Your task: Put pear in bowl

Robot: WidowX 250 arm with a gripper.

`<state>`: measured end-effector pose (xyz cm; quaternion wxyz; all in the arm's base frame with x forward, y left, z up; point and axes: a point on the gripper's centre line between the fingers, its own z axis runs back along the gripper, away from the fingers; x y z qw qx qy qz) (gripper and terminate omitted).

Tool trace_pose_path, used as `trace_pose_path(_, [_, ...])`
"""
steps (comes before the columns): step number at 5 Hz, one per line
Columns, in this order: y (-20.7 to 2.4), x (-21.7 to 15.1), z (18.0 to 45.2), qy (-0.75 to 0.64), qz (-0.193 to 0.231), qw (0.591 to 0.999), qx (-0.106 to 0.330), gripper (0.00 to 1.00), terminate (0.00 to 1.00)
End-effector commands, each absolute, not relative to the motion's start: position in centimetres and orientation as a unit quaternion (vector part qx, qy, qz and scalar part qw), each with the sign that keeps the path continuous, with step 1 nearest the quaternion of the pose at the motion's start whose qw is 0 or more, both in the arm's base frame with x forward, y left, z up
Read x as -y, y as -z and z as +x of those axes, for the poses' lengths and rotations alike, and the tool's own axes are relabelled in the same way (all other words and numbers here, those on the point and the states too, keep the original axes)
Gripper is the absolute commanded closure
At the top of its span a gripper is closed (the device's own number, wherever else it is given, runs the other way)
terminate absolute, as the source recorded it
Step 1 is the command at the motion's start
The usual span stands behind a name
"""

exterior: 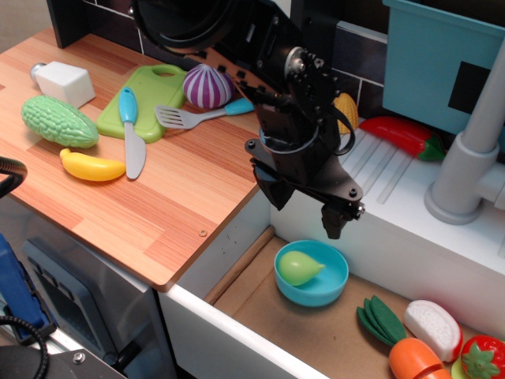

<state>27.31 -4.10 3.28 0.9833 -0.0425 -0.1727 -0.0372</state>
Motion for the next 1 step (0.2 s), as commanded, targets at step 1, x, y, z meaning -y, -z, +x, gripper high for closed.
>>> trace_pose_path(1, [-4.08,4.10,28.12,0.036,-0.044,0.980,0.189,0.00,1.00])
